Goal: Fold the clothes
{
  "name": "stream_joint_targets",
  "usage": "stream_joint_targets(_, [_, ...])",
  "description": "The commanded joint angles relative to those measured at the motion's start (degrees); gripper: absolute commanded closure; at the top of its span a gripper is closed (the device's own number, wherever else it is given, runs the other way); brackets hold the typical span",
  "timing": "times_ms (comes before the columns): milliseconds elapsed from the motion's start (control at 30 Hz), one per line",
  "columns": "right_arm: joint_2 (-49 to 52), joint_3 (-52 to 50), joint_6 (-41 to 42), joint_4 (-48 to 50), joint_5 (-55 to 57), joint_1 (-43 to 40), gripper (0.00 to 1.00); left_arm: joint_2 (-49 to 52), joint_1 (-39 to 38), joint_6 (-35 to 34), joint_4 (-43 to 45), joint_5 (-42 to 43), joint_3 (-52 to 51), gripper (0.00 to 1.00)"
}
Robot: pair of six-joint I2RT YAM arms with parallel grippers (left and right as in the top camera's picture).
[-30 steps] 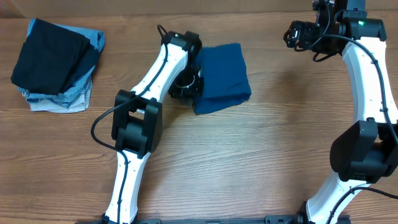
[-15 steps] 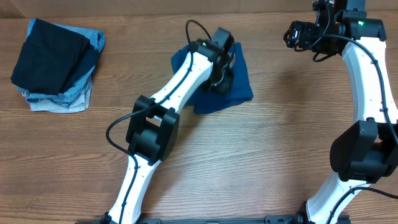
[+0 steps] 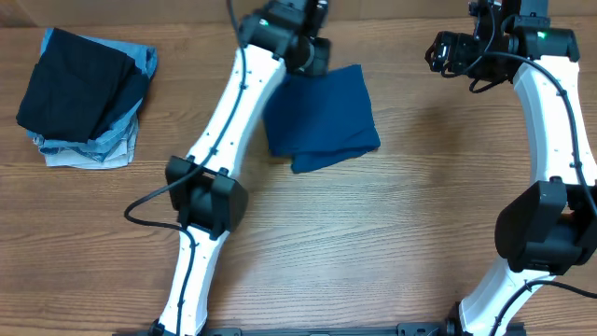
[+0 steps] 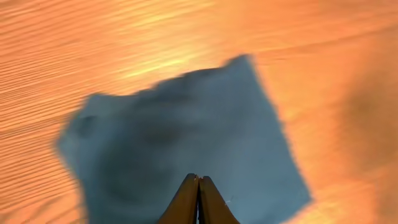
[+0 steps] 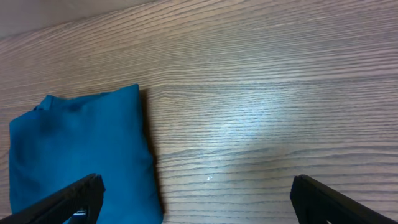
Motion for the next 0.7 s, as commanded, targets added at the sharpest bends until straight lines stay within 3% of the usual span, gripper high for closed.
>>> stream_joint_targets(0, [-0.94, 0.79, 0.24, 0.24, 0.17, 0.15, 0.00, 2.16, 2.49, -0.76, 0.37, -6.51, -2.99, 0.93])
stream_joint_targets(233, [-0.94, 0.79, 0.24, 0.26, 0.20, 0.15, 0.00, 5.35, 3.54, -0.76, 9.90, -3.80, -18.08, 0.91])
stream_joint_targets(300, [-0.94, 0.79, 0.24, 0.24, 0.17, 0.15, 0.00, 5.35, 3.65, -0.79, 13.09, -5.35, -20.33, 0.89])
stream_joint_targets(367, [-0.94, 0.79, 0.24, 0.26, 0.17, 0.15, 0.00, 4.70, 3.76, -0.79, 13.64, -4.35, -18.73, 0.94])
stream_joint_targets(467, [-0.94, 0.79, 0.24, 0.24, 0.17, 0.15, 0.00, 2.27, 3.19, -2.05, 6.99, -3.08, -5.90, 0.95])
stream_joint_targets(600, [-0.94, 0.79, 0.24, 0.26, 0.17, 0.15, 0.00, 1.51, 3.34, -5.31, -6.40, -2.32, 8.24, 0.84])
stream_joint_targets(667, [-0.94, 0.79, 0.24, 0.24, 0.20, 0.15, 0.00, 1.66, 3.32, -5.31, -12.57, 1.77, 7.72, 0.67])
